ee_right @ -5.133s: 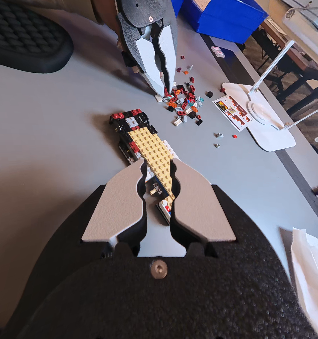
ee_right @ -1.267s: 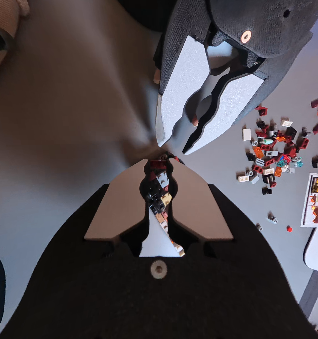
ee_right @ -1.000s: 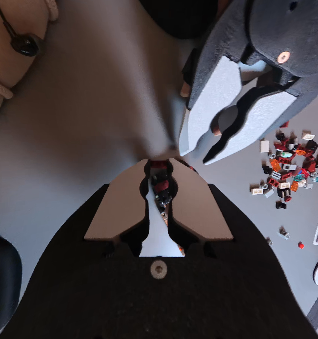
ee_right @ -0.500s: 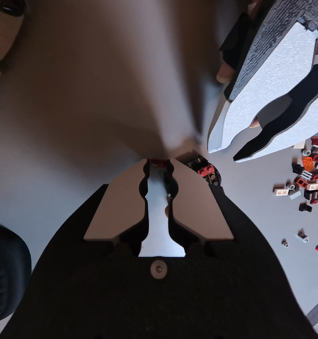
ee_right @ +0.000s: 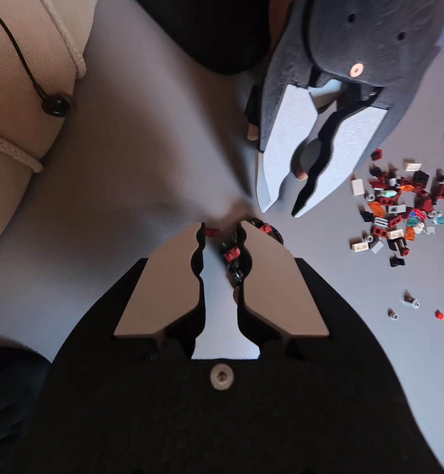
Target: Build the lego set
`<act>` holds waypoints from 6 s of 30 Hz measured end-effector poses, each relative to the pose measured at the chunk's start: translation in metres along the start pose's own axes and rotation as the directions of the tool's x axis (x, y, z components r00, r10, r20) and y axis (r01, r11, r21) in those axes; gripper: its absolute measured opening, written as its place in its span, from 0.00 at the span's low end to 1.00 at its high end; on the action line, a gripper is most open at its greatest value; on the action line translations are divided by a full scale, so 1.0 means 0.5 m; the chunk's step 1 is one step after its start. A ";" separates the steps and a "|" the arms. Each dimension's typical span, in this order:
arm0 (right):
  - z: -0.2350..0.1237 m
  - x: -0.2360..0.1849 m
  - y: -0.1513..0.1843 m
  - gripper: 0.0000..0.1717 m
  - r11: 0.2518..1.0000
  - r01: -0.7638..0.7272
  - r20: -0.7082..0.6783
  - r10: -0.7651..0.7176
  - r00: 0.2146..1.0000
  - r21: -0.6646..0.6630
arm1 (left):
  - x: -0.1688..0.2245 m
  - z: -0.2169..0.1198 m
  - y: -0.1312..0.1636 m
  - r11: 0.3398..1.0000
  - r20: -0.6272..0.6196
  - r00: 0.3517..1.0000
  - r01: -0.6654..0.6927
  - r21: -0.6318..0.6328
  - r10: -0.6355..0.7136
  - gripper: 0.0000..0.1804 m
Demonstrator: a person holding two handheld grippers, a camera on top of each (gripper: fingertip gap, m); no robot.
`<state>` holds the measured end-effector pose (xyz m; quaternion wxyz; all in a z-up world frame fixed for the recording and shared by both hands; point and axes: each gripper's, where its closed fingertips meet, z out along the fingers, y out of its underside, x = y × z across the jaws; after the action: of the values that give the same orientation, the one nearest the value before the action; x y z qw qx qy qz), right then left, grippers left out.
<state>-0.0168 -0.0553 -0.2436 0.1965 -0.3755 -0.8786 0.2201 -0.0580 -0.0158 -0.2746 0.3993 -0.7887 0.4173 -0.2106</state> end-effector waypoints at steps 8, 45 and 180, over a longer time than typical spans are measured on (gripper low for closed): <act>-0.041 0.014 0.032 0.14 0.992 -0.102 -0.113 0.109 0.988 0.068 | -0.001 0.000 0.000 1.000 0.001 1.000 0.002 0.001 -0.002 0.14; 0.017 0.022 0.074 0.12 0.996 -0.075 -0.291 0.060 0.955 -0.038 | 0.025 0.004 0.001 0.998 -0.038 0.997 -0.069 -0.004 0.068 0.16; -0.402 0.822 0.310 0.25 0.554 -0.333 -0.473 0.830 0.297 0.763 | -0.607 -0.279 -0.251 0.903 0.684 0.656 -0.009 0.429 -0.319 0.13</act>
<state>-0.0887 0.3959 -0.0862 0.5641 -0.6672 -0.3716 0.3140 -0.2603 0.2133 -0.0906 0.6644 -0.7410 0.0971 0.0137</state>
